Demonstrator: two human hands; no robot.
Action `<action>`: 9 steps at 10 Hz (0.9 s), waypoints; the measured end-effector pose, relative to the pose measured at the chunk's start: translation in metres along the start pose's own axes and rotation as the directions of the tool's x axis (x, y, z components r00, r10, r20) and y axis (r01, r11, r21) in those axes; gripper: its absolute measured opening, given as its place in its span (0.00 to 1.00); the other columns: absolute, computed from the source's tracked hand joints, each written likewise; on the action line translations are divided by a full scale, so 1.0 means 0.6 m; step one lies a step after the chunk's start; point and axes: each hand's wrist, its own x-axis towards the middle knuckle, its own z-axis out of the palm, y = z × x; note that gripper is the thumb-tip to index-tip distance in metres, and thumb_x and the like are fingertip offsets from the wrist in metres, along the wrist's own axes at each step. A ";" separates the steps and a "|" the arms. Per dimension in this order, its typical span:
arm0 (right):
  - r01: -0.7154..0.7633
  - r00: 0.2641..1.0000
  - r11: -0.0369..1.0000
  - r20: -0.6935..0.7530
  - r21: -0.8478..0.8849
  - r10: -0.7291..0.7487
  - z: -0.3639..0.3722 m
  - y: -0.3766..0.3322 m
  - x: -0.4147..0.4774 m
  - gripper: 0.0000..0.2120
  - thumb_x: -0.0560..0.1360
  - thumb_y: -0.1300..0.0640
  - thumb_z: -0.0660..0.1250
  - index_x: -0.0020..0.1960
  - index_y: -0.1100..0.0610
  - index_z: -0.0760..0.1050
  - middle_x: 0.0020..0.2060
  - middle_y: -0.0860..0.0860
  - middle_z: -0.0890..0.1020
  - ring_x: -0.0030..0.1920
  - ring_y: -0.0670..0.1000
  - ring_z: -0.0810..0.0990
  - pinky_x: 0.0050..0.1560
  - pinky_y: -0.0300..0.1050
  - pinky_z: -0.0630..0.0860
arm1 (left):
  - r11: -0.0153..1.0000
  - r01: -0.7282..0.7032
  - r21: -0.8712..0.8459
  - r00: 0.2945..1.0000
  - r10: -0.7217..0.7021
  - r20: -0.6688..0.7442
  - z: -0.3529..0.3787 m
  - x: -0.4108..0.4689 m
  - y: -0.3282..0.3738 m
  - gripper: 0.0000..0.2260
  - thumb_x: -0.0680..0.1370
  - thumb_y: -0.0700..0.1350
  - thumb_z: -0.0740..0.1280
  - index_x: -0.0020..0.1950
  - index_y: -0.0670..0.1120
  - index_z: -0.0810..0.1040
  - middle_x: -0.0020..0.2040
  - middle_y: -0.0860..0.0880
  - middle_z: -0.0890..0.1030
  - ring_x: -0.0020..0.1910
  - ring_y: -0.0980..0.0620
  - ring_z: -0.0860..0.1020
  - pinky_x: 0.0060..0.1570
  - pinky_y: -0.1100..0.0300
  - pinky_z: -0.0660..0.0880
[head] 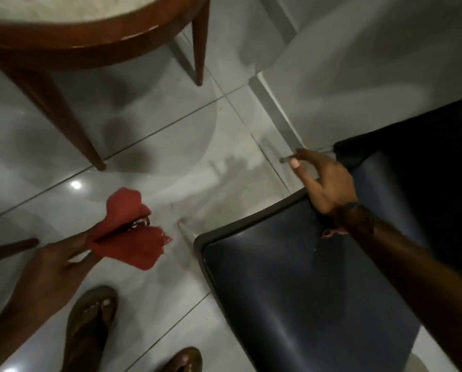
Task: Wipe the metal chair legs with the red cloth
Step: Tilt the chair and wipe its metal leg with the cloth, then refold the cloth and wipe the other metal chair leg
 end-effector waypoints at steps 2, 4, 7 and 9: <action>0.011 1.000 0.995 -0.024 -0.097 -0.013 -0.028 0.091 0.049 0.26 0.78 0.36 0.58 0.63 0.52 0.82 0.62 0.53 0.86 0.52 0.61 0.85 0.60 0.54 0.77 | 0.940 -0.250 0.230 0.964 0.264 -0.032 0.069 0.123 0.121 0.17 0.77 0.47 0.72 0.65 0.47 0.82 0.63 0.46 0.84 0.54 0.75 0.79 0.52 0.77 0.75; 0.047 0.997 0.998 -0.054 -0.051 -0.050 -0.020 0.109 0.052 0.25 0.77 0.39 0.59 0.65 0.52 0.82 0.69 0.50 0.82 0.69 0.58 0.80 0.69 0.67 0.73 | 0.882 -0.457 0.113 0.888 0.445 0.121 0.240 0.273 0.200 0.24 0.76 0.48 0.73 0.70 0.64 0.72 0.59 0.52 0.87 0.59 0.55 0.84 0.60 0.53 0.81; 0.071 0.989 0.997 -0.132 0.023 -0.067 -0.006 0.130 0.053 0.24 0.78 0.39 0.58 0.61 0.52 0.84 0.67 0.47 0.83 0.73 0.51 0.78 0.72 0.65 0.71 | 0.741 -0.597 0.306 0.798 0.513 0.315 0.503 0.396 0.214 0.21 0.79 0.46 0.71 0.72 0.57 0.76 0.53 0.45 0.88 0.51 0.42 0.85 0.54 0.48 0.82; 0.124 0.973 0.989 -0.203 0.082 -0.106 -0.001 0.134 0.052 0.23 0.79 0.42 0.58 0.58 0.53 0.85 0.63 0.47 0.85 0.68 0.48 0.81 0.70 0.62 0.75 | 0.697 -0.694 0.183 0.717 0.645 0.265 0.620 0.439 0.236 0.13 0.83 0.49 0.67 0.65 0.48 0.82 0.45 0.43 0.87 0.43 0.43 0.85 0.49 0.48 0.83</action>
